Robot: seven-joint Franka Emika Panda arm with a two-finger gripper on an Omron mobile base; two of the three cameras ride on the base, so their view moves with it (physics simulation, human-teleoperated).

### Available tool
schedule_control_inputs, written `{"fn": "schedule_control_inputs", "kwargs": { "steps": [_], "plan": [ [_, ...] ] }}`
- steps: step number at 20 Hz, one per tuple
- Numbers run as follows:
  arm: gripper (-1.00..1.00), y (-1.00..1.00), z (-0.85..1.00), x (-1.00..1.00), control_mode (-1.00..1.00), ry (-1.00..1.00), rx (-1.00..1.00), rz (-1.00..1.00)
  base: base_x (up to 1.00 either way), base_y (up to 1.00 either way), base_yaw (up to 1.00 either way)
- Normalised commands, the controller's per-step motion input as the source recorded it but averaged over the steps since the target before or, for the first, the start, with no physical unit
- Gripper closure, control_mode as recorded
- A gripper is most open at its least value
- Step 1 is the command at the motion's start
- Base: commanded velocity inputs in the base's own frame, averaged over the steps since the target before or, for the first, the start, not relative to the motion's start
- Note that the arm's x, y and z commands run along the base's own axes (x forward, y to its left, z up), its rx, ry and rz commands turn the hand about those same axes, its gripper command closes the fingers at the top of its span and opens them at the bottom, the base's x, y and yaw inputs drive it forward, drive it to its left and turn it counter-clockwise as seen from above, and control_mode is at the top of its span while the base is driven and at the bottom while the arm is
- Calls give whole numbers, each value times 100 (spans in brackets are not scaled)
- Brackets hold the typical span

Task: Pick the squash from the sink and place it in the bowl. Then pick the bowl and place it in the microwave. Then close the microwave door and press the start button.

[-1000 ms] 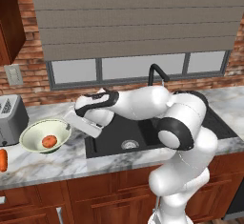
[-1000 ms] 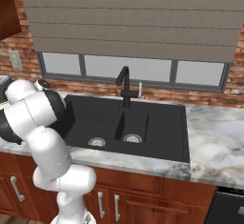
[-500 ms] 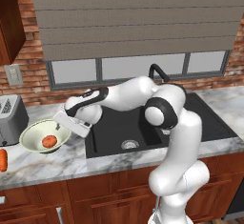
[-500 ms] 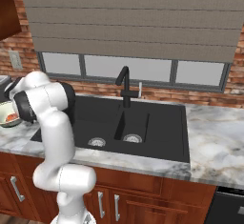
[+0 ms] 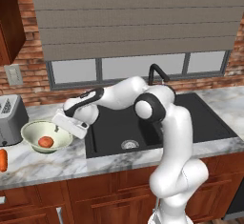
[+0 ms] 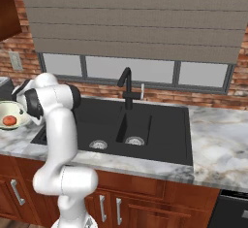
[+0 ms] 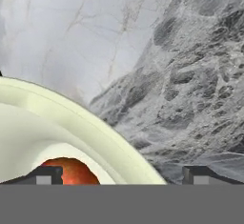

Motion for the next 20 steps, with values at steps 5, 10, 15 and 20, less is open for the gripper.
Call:
{"fn": "schedule_control_inputs", "kwargs": {
  "steps": [5, 10, 15, 20],
  "plan": [
    [100, 14, -1, 0, -100, 0, 0, 0, 0, 0, 0],
    [100, 14, 0, 0, -100, 0, 0, 0, 0, 0, 0],
    [100, 0, 18, -19, -100, 0, 5, 0, 0, 0, 0],
    [100, -28, 75, -47, -100, 0, 13, 0, 0, 0, 0]
  ]
}}
